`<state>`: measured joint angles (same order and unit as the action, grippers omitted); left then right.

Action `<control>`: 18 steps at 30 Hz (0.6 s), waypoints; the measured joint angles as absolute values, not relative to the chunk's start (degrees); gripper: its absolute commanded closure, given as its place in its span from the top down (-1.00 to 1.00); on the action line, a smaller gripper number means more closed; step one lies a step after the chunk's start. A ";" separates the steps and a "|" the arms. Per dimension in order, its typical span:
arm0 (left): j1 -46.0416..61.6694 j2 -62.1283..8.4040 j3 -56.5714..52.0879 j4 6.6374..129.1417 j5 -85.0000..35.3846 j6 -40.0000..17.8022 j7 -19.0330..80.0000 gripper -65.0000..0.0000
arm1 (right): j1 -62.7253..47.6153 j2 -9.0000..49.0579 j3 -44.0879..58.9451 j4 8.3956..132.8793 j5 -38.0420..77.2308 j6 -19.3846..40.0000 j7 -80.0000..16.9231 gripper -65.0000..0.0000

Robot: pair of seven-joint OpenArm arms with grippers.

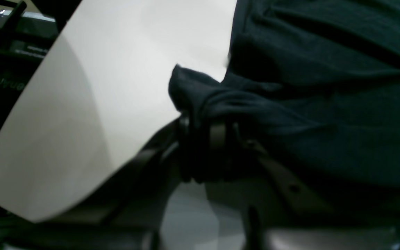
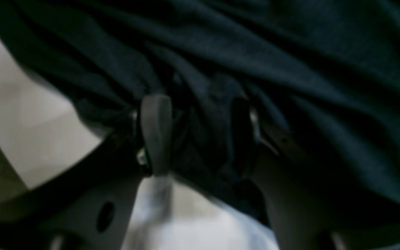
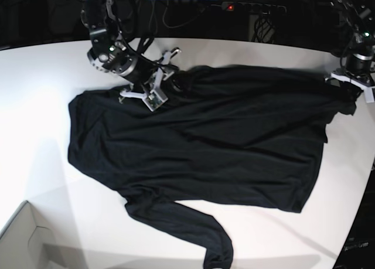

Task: Layout the t-shirt on the table in an organized manner, then fold the t-shirt properly
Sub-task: 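Drag the shirt's shoulder edge away from the hem with both grippers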

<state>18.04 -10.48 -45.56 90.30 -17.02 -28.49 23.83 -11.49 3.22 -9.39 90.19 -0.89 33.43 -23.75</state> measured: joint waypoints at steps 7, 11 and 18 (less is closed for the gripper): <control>18.02 -10.50 -45.56 90.30 -17.02 -28.49 23.83 -0.78 | -11.49 2.83 -9.39 88.38 -0.82 33.41 -22.87 -0.54; 18.06 -10.48 -45.56 90.30 -17.02 -28.49 23.83 -0.78 | -11.66 2.83 -9.17 89.10 -0.91 33.43 -23.31 -1.00; 18.04 -10.48 -45.56 90.30 -17.02 -28.49 23.81 -0.78 | -15.53 2.96 -9.02 96.07 -1.19 33.43 -23.44 -1.00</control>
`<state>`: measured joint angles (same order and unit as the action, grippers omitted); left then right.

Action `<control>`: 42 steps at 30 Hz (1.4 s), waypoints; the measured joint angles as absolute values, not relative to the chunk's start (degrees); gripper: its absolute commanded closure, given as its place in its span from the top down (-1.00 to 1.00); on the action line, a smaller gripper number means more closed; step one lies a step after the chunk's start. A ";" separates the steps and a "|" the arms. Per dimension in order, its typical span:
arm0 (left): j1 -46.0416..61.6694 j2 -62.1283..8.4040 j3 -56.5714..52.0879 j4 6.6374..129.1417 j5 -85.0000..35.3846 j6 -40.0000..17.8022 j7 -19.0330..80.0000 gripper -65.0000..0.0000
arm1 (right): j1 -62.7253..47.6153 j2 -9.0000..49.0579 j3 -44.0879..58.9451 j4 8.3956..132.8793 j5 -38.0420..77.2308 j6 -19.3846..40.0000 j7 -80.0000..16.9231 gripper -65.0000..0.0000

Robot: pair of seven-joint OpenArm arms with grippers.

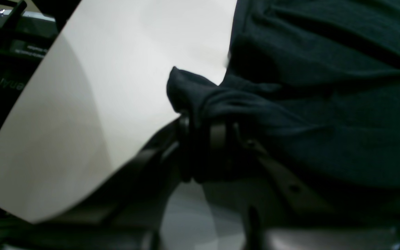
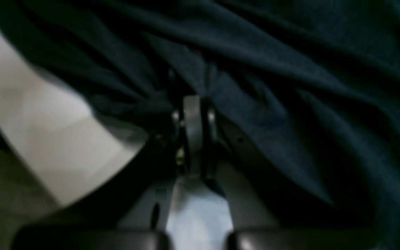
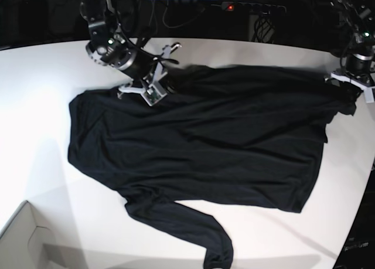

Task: Layout the t-shirt on the table in an organized manner, then fold the t-shirt properly
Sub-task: 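Drag the shirt's shoulder edge away from the hem with both grippers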

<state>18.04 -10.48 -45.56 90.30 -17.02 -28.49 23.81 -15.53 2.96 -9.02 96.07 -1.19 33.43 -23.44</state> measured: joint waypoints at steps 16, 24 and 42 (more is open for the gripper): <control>20.53 -10.46 -45.78 91.31 -17.43 -28.51 23.99 -0.78 | -27.20 7.84 -8.84 108.62 -1.06 33.43 -23.27 -1.00; 21.71 -8.84 -45.93 92.03 -17.61 -28.53 23.81 -0.78 | -28.49 7.75 -8.80 103.24 -0.80 33.43 -18.57 -1.00; 25.82 -7.81 -46.00 91.44 -17.58 -28.51 23.83 -0.93 | -29.80 7.90 -8.80 100.71 -1.02 33.43 -14.92 -1.00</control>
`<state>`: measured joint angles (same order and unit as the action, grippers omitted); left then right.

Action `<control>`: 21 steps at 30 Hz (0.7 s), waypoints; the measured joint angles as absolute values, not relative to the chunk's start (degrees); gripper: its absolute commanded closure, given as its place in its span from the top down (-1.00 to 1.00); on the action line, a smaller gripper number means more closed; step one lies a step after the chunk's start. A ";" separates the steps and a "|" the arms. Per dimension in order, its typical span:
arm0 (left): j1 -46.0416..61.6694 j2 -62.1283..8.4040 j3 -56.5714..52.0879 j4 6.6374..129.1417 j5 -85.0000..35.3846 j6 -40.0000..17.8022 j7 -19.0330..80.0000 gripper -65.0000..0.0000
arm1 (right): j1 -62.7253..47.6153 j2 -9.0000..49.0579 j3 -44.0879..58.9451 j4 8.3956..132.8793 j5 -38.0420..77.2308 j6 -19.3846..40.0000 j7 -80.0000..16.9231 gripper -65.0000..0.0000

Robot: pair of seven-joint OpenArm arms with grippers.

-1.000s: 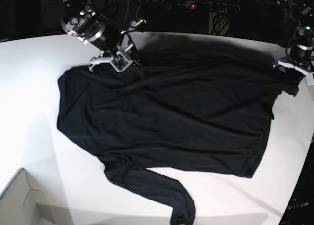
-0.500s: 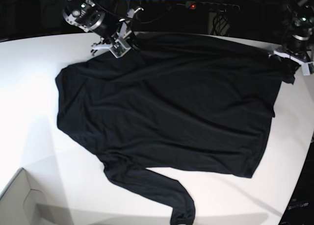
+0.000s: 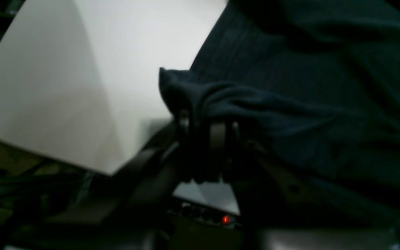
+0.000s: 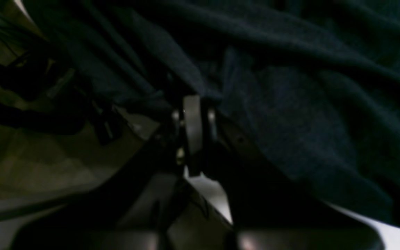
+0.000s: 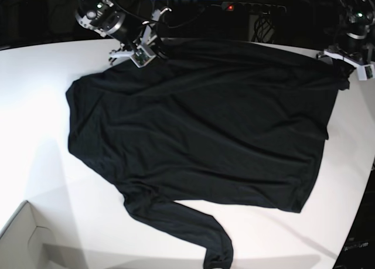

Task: Layout the t-shirt on the table in an organized manner, then fold the t-shirt properly
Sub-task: 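Drag the shirt's shoulder edge away from the hem with both grippers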

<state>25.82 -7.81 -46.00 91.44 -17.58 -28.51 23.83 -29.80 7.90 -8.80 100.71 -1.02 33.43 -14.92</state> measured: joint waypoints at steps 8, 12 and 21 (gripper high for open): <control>27.09 -7.77 -47.92 91.79 -17.58 -28.53 23.83 -1.00 | -36.23 7.73 -3.60 101.86 -0.99 33.23 -0.64 -1.00; 27.35 -7.75 -48.31 91.92 -17.47 -28.53 23.83 -1.00 | -38.06 7.40 -1.91 102.24 -0.62 33.43 4.54 -1.00; 26.96 -7.64 -50.13 94.08 -17.65 -28.73 31.55 -1.00 | -39.51 4.58 0.73 102.45 -0.62 33.45 9.56 -1.00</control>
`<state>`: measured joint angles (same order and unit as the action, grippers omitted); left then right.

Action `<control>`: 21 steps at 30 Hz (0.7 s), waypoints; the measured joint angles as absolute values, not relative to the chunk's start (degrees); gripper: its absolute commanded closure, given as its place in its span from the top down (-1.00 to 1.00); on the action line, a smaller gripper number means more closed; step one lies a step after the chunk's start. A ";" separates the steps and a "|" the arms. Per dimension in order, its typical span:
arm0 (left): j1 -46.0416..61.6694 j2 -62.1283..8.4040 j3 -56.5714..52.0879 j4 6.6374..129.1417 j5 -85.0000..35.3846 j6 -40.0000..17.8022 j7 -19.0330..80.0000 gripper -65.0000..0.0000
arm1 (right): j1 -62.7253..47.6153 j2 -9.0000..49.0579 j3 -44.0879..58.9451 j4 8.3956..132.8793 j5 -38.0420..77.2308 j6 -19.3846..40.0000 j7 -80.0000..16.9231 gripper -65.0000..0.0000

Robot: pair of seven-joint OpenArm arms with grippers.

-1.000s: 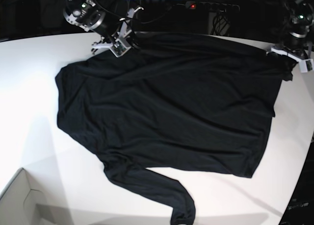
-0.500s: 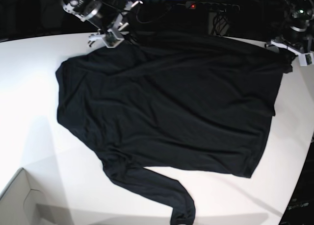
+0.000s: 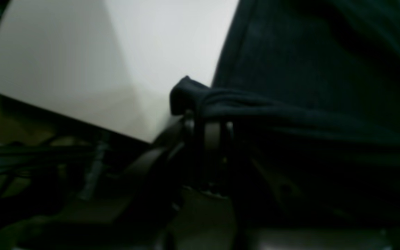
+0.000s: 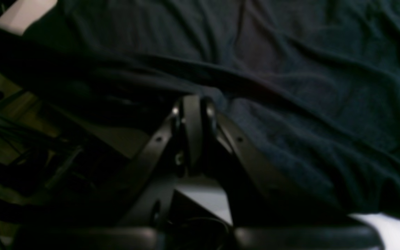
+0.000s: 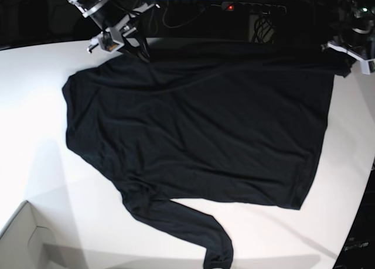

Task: Layout the t-shirt on the table in an organized manner, then fold the t-shirt properly
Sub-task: 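Drag the shirt's shoulder edge away from the hem with both grippers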

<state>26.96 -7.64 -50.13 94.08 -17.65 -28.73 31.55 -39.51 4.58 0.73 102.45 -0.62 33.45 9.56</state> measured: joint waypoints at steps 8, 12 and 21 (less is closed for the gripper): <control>26.76 -6.55 -50.43 95.66 -17.65 -28.56 32.47 -1.00 | -40.03 4.56 0.75 105.71 -0.67 33.45 10.28 -1.00; 24.71 -6.79 -50.48 96.31 -17.47 -28.53 32.29 -1.00 | -38.72 4.58 0.95 105.43 -0.67 33.47 10.13 -1.00; 24.58 -7.20 -50.48 97.65 -17.32 -28.56 32.34 -1.00 | -38.94 4.73 0.78 102.02 -0.64 33.50 10.72 -1.00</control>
<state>24.58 -7.20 -50.48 97.65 -17.32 -28.56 32.34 -38.94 4.73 0.78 102.02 -0.64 33.50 10.72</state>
